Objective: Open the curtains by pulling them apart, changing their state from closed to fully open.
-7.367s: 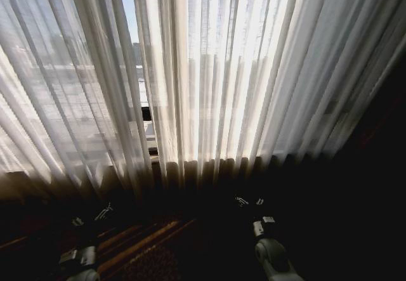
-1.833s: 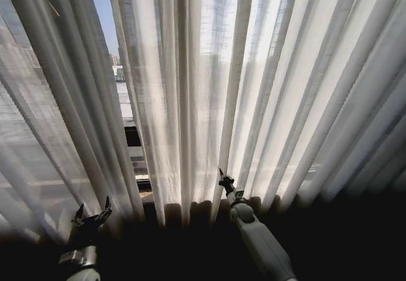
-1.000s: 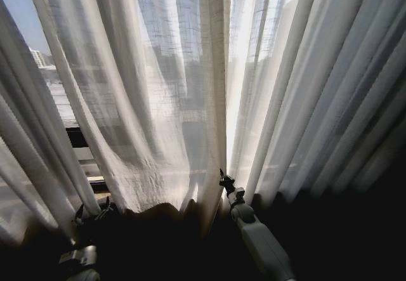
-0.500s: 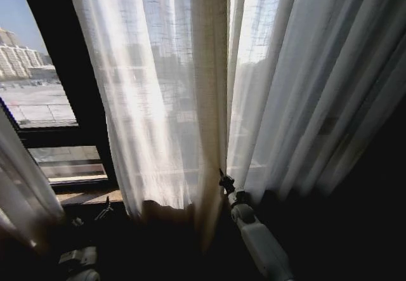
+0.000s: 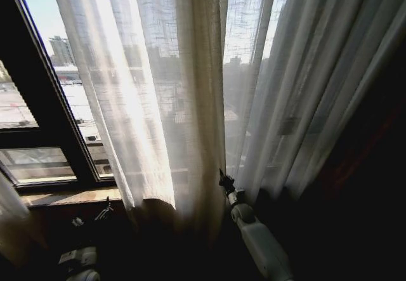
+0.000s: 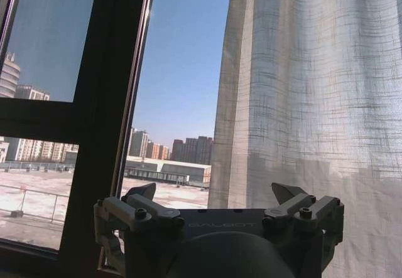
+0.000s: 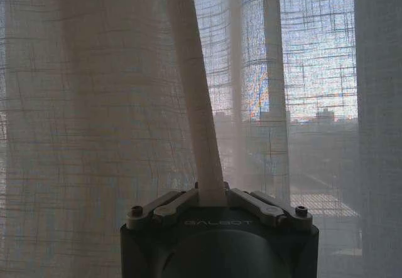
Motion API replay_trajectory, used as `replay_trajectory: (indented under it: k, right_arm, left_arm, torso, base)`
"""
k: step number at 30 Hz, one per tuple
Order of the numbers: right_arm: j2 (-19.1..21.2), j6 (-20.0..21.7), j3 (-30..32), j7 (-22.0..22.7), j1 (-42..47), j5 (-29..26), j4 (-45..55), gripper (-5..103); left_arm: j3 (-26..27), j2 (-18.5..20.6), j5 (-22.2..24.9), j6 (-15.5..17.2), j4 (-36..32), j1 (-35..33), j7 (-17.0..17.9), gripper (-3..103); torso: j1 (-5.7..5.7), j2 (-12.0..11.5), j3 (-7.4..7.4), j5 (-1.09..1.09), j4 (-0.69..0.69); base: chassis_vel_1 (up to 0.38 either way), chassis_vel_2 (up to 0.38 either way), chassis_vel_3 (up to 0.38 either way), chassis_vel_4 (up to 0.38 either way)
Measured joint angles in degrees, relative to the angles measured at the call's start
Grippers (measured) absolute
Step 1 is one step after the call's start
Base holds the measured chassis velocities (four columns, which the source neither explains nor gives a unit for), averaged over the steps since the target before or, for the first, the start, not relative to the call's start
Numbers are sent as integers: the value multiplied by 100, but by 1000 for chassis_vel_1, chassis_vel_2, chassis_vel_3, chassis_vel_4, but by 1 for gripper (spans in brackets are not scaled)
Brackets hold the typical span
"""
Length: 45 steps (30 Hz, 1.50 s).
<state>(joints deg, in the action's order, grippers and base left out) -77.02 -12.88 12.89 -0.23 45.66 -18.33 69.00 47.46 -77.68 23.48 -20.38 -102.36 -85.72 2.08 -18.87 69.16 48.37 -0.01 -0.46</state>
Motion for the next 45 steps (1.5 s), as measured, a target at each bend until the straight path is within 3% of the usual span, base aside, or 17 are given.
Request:
replay_trajectory:
  k: [28, 38, 40, 45]
  right_arm:
    - [-32, -221, -26, -19, -12, 95, -68, 0]
    - [-25, -255, -46, 35, -79, 505, -185, 0]
    - [-14, -240, -136, 136, -163, 745, -272, 0]
    - [-13, -78, -250, 484, -475, 754, -587, 0]
  left_arm:
    - [0, 0, 0, 0, -1, 0, 0, 100]
    - [-1, -1, 0, 0, -1, 0, -5, 100]
    - [3, 1, 0, 0, 0, 0, 0, 100]
    - [5, 2, 0, 0, 0, 0, 4, 100]
  torso:
    - [-1, -1, 1, 1, 0]
    - [-1, -1, 0, 2, -2]
    - [-1, -1, 1, -6, 1]
    - [-1, -1, 1, -1, 1]
  base:
    - [-368, -331, 363, 332]
    - [-95, -100, 116, 92]
    - [0, 0, 0, 0]
    - [31, 23, -18, -19]
